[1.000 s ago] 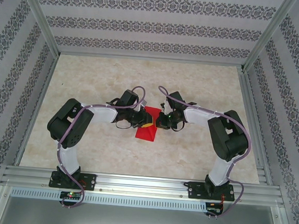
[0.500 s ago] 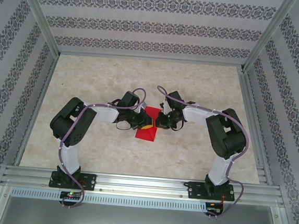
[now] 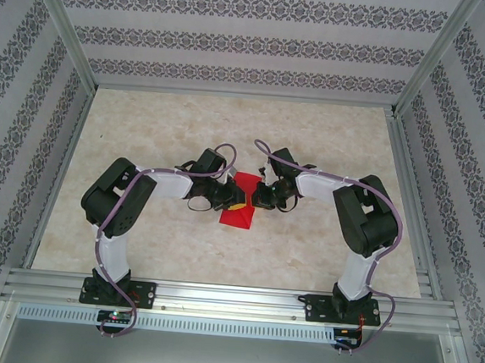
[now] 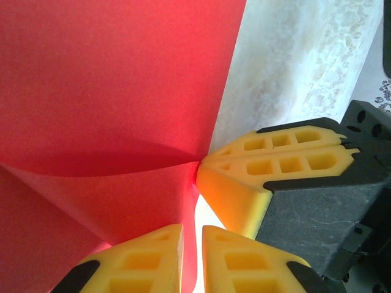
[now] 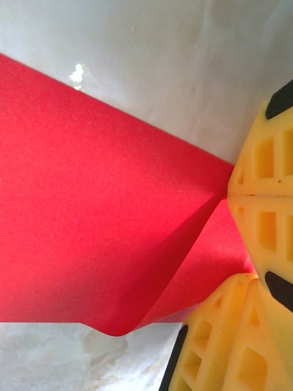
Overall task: Fold a paper plane with a square sheet of paper (pick it up from the middle)
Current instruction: Fold the triangle a second time at the center of the table.
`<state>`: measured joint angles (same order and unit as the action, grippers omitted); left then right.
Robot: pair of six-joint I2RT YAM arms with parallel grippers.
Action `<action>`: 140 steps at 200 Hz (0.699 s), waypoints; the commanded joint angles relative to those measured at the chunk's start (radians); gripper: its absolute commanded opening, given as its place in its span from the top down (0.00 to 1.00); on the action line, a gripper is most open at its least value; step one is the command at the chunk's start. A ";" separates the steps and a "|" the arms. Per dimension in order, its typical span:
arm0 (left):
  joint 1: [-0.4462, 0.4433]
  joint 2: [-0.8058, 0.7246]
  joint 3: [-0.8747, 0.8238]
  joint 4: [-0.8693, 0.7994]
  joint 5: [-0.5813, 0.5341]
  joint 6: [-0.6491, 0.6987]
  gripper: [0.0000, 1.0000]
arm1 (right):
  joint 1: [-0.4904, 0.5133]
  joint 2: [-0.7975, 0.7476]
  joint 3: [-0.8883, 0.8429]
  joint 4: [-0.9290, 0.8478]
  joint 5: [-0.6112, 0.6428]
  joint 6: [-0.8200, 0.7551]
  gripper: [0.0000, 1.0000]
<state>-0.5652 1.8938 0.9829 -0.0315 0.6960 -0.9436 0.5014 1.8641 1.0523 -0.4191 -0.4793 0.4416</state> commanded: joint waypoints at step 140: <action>-0.007 -0.042 0.002 0.032 0.003 0.012 0.83 | -0.008 -0.031 0.020 0.016 -0.016 -0.066 0.95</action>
<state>-0.5652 1.8664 0.9829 -0.0307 0.6930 -0.9440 0.5014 1.8637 1.0523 -0.4187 -0.4835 0.4004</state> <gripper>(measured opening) 0.175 0.056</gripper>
